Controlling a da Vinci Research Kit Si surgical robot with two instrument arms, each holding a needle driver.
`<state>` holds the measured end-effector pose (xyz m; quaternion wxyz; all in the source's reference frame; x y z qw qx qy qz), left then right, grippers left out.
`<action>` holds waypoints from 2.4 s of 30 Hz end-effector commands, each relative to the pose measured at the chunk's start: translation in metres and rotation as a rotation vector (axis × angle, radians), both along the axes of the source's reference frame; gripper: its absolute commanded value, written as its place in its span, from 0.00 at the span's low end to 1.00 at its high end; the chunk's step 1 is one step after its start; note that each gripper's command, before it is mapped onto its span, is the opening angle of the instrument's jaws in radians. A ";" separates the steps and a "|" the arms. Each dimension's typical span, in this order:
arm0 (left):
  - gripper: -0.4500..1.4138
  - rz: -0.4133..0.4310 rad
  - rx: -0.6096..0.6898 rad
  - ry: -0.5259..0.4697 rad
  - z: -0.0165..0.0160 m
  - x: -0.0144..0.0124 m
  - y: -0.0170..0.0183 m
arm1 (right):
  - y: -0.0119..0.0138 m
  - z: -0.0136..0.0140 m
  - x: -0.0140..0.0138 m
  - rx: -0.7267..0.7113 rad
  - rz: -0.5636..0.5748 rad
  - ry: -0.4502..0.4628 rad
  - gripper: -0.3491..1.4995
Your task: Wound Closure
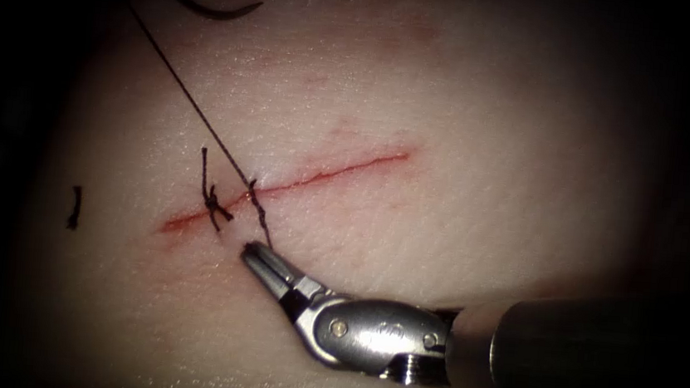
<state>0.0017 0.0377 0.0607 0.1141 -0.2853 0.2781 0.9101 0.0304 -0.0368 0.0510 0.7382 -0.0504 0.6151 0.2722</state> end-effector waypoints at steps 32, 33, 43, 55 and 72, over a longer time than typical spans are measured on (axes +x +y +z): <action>0.00 0.037 0.076 -0.219 -0.0054 -0.0076 -0.0093 | -0.0005 -0.0006 -0.0007 0.037 -0.027 0.062 0.85; 0.00 0.050 0.083 -0.230 -0.0056 -0.0083 -0.0102 | -0.0003 -0.0010 -0.0007 0.040 -0.032 0.070 0.87; 0.00 0.149 0.137 -0.362 -0.0073 -0.0146 -0.0196 | 0.0022 -0.0043 -0.0021 0.086 -0.124 0.132 0.88; 0.00 0.238 0.140 -0.439 -0.0117 -0.0189 -0.0276 | 0.0086 -0.0052 0.0003 0.144 -0.324 0.145 0.37; 0.00 0.334 0.134 -0.532 -0.0135 -0.0227 -0.0300 | 0.0145 0.0005 0.0095 0.138 -0.428 0.183 0.00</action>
